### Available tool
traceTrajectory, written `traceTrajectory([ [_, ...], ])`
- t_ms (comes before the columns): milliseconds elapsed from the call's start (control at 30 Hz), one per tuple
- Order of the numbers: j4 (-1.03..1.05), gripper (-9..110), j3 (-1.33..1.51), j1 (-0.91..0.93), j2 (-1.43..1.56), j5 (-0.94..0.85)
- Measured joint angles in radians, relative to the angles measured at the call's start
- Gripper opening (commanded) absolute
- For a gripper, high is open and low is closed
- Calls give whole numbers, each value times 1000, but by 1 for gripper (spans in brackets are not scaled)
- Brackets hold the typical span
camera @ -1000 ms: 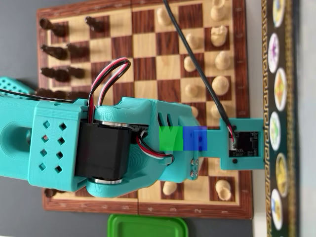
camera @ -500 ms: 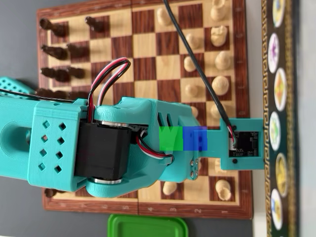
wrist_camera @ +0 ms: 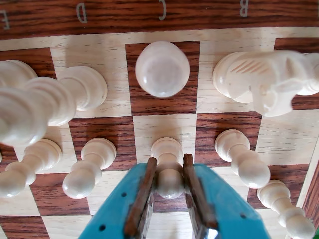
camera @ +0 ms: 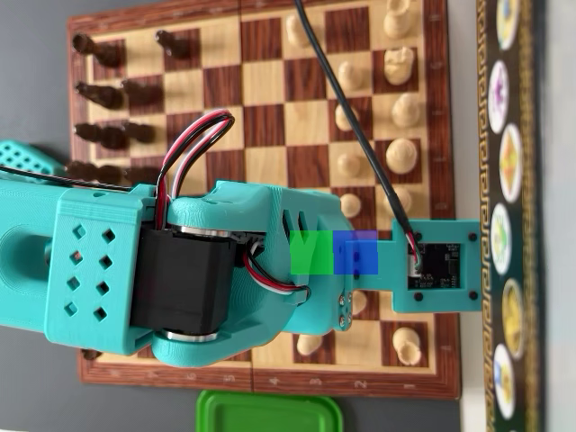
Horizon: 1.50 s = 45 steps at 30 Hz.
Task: Play chess
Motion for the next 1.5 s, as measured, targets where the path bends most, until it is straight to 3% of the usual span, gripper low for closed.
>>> traceTrajectory([
  [733,0,4,201,8,216,0],
  [1500,-84,4,305,14,219,0],
])
